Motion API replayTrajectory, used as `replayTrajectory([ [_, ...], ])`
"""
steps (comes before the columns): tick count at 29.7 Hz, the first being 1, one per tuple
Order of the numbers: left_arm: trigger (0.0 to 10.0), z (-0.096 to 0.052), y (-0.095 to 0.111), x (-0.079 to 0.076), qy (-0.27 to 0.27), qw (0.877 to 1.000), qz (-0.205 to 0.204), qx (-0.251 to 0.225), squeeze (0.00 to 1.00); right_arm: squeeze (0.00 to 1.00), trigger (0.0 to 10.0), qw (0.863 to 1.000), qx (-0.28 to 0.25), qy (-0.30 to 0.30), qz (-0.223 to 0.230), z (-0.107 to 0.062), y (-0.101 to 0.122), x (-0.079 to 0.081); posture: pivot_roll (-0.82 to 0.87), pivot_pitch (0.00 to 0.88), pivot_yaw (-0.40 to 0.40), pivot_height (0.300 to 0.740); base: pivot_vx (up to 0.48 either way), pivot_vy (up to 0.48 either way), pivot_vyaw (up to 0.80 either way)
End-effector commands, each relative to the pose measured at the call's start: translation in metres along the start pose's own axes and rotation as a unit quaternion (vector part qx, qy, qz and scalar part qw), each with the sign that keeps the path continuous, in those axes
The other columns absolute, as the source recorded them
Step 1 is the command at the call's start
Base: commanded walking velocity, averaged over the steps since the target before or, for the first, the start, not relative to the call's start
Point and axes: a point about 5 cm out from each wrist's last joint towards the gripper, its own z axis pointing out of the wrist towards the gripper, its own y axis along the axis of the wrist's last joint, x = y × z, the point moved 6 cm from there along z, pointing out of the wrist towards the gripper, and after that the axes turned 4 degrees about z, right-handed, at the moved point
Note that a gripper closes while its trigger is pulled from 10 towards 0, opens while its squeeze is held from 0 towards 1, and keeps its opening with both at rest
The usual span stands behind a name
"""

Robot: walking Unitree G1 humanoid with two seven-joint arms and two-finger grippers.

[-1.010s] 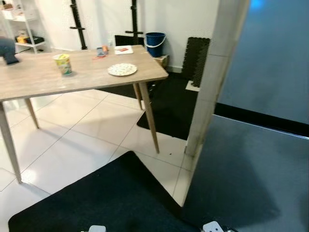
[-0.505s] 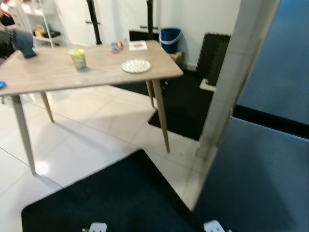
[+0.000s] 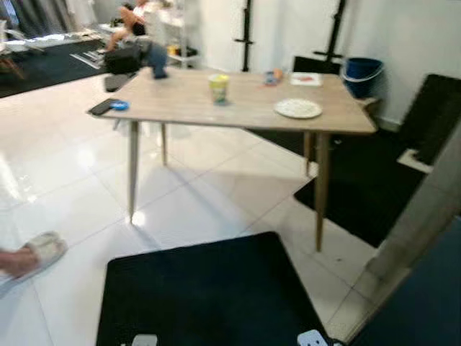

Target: Restocking fridge

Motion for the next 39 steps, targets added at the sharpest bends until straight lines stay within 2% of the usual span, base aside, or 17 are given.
replayTrajectory([
  [1, 10.0, -0.0008, -0.0027, 0.0030, 0.003, 1.000, 0.001, 0.006, 0.00, 0.00, 10.0, 1.000, 0.010, 0.000, 0.004, -0.0006, -0.0078, 0.0001, -0.02, 0.010, 0.004, 0.740, 0.000, 0.000, 0.78],
  [10, 10.0, -0.0006, -0.0028, 0.0020, 0.000, 1.000, -0.006, 0.006, 0.00, 0.00, 10.0, 1.000, 0.010, -0.008, 0.001, -0.0006, -0.0080, -0.0018, -0.02, 0.010, 0.004, 0.740, 0.000, 0.000, 0.77],
  [18, 10.0, -0.0004, -0.0029, -0.0014, -0.011, 1.000, -0.012, 0.006, 0.00, 0.00, 10.0, 1.000, 0.012, -0.023, -0.009, -0.0007, -0.0082, -0.0052, -0.02, 0.009, 0.002, 0.740, 0.000, 0.000, 0.00],
  [39, 10.0, -0.0002, -0.0022, -0.0059, -0.026, 1.000, -0.003, 0.004, 0.00, 0.00, 10.0, 1.000, 0.014, -0.024, -0.004, -0.0004, -0.0090, -0.0040, -0.02, 0.009, 0.002, 0.740, 0.360, 0.000, 0.00],
])
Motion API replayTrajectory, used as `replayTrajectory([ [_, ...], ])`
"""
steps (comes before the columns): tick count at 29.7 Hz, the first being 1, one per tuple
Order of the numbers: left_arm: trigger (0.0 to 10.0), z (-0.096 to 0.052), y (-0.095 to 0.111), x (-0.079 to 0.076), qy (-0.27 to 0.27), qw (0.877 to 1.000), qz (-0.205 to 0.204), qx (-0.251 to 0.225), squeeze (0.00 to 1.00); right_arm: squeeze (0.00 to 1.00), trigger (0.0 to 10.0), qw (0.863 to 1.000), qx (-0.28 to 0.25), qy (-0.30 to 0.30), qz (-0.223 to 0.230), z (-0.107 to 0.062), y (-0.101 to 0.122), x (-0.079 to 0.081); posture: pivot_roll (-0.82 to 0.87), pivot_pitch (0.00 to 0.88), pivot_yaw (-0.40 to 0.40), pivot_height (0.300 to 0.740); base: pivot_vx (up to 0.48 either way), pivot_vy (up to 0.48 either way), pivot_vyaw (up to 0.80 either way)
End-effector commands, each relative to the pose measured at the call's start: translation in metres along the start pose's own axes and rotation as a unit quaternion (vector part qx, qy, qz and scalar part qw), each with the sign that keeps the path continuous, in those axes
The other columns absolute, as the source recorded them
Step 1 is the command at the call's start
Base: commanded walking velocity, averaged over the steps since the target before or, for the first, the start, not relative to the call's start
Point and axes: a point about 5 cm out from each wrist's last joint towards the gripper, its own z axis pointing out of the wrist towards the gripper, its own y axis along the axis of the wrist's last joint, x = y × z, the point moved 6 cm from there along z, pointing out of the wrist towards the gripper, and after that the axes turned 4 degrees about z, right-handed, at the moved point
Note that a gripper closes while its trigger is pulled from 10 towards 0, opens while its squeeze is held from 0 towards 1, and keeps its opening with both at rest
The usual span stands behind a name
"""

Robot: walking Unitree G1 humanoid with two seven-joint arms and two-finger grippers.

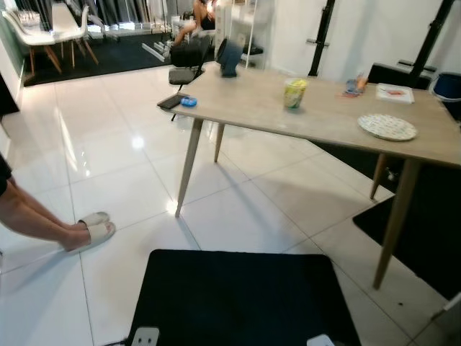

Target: Restocking fridge

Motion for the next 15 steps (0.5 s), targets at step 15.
replayTrajectory([
  [15, 10.0, -0.0004, -0.0055, -0.0021, -0.005, 1.000, 0.003, 0.008, 0.00, 0.00, 10.0, 0.999, 0.032, -0.011, 0.004, -0.0017, -0.0186, -0.0039, -0.02, 0.012, 0.004, 0.740, 0.459, 0.000, -0.44],
])
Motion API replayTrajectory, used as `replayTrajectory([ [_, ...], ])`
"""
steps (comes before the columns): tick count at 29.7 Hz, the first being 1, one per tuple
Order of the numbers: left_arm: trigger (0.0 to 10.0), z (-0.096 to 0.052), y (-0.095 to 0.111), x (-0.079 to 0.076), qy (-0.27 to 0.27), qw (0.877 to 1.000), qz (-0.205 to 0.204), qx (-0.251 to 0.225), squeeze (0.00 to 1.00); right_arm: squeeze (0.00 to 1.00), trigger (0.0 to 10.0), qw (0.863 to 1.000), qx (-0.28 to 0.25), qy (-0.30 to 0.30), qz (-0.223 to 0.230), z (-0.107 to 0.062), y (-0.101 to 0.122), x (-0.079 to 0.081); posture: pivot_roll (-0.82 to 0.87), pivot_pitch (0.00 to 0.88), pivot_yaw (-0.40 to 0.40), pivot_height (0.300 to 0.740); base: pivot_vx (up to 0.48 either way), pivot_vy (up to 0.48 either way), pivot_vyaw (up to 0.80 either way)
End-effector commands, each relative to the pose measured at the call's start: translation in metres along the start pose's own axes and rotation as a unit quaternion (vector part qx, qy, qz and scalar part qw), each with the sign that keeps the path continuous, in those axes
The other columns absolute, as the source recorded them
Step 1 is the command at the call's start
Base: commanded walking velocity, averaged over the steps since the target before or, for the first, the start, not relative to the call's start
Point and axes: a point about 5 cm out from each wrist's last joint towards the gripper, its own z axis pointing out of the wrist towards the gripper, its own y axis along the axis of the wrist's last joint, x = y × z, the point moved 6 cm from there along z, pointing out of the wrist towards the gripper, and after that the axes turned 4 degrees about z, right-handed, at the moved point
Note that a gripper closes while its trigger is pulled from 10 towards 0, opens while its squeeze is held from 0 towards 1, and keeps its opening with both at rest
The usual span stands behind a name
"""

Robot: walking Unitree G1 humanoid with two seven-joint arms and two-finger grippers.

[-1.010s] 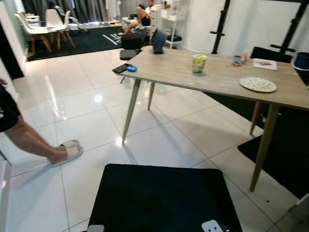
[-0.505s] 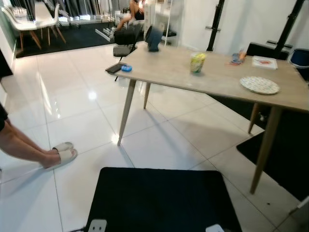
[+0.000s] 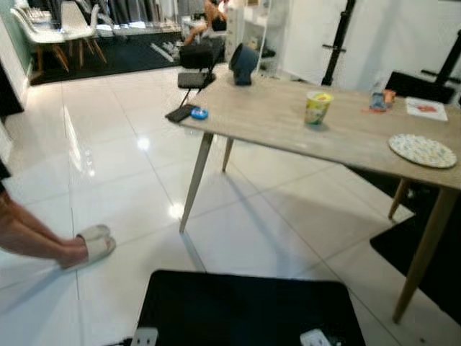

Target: Restocking fridge

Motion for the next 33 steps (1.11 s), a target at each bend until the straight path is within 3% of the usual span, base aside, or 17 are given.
replayTrajectory([
  [1, 10.0, 0.0009, -0.0029, -0.0053, -0.007, 1.000, 0.003, 0.007, 0.00, 0.00, 10.0, 1.000, 0.030, -0.005, -0.001, -0.0017, -0.0177, -0.0034, -0.02, 0.012, 0.004, 0.740, 0.480, 0.000, -0.73],
  [5, 10.0, 0.0009, -0.0026, -0.0049, -0.007, 1.000, 0.005, 0.007, 0.00, 0.00, 10.0, 1.000, 0.028, -0.012, 0.001, -0.0020, -0.0176, -0.0063, -0.02, 0.006, 0.003, 0.740, 0.480, 0.000, -0.71],
  [12, 10.0, 0.0012, -0.0005, -0.0054, -0.008, 1.000, 0.007, 0.005, 0.00, 0.00, 10.0, 0.999, 0.028, -0.017, -0.001, -0.0024, -0.0173, -0.0094, -0.02, 0.003, 0.004, 0.740, 0.457, 0.000, 0.00],
  [33, 10.0, 0.0009, -0.0019, -0.0035, -0.001, 1.000, 0.006, 0.006, 0.00, 0.00, 10.0, 0.999, 0.028, -0.024, -0.002, -0.0023, -0.0169, -0.0103, -0.02, 0.009, 0.004, 0.740, 0.448, 0.000, -0.72],
])
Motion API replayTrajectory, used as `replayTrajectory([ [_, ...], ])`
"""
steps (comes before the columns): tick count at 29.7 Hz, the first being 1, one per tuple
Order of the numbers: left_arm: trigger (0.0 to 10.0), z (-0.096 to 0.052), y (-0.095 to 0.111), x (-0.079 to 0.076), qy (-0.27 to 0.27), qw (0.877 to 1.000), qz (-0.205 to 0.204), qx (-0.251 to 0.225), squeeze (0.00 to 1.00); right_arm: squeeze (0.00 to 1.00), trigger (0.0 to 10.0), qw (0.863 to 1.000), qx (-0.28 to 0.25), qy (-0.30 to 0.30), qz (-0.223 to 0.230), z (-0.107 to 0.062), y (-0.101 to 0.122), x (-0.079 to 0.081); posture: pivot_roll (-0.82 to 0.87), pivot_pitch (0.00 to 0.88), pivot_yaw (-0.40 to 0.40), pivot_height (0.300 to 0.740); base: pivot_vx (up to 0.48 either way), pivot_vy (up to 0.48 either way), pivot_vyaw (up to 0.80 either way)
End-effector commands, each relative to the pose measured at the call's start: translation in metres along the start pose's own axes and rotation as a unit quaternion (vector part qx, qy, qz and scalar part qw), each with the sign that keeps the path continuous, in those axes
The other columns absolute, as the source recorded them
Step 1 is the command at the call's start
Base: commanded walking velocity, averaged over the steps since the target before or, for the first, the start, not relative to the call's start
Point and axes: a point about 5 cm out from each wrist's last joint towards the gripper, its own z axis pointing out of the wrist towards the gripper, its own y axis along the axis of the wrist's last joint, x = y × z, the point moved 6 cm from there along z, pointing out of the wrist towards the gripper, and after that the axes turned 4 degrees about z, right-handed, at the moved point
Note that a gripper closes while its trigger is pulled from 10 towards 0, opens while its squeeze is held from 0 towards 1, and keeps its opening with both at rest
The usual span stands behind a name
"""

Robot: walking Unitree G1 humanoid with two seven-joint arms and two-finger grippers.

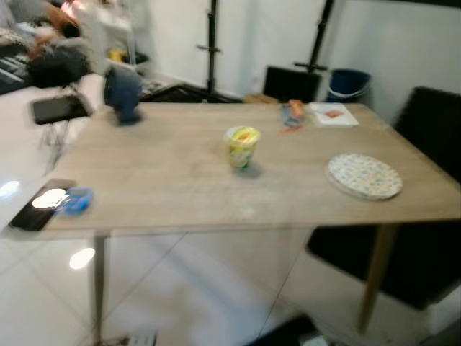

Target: Restocking fridge

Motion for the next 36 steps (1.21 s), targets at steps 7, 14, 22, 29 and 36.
replayTrajectory([
  [7, 10.0, 0.0001, -0.0094, -0.0085, -0.015, 1.000, 0.009, 0.015, 0.00, 0.00, 10.0, 1.000, 0.008, -0.004, -0.001, -0.0006, -0.0063, -0.0027, -0.02, 0.010, 0.001, 0.740, 0.036, 0.000, 0.00],
  [14, 10.0, -0.0006, -0.0137, -0.0076, -0.014, 1.000, 0.015, 0.023, 0.00, 0.00, 10.0, 1.000, 0.009, -0.004, -0.003, -0.0007, -0.0071, -0.0026, -0.02, 0.009, 0.001, 0.740, 0.000, -0.379, 0.00],
  [22, 10.0, -0.0006, -0.0140, -0.0070, -0.008, 1.000, 0.007, 0.021, 0.00, 0.00, 10.0, 1.000, 0.009, -0.005, -0.006, -0.0007, -0.0070, -0.0026, -0.02, 0.008, 0.000, 0.740, 0.000, -0.167, 0.00],
  [29, 10.0, -0.0003, -0.0119, -0.0067, -0.006, 1.000, 0.008, 0.016, 0.00, 0.00, 10.0, 1.000, 0.008, -0.006, -0.008, -0.0006, -0.0067, -0.0028, -0.02, 0.011, 0.000, 0.740, 0.000, 0.000, 0.00],
  [36, 10.0, -0.0003, -0.0116, -0.0070, -0.007, 1.000, 0.009, 0.016, 0.00, 0.00, 10.0, 1.000, 0.007, -0.003, -0.005, -0.0006, -0.0065, -0.0016, -0.02, 0.011, 0.000, 0.740, 0.000, 0.000, 0.00],
])
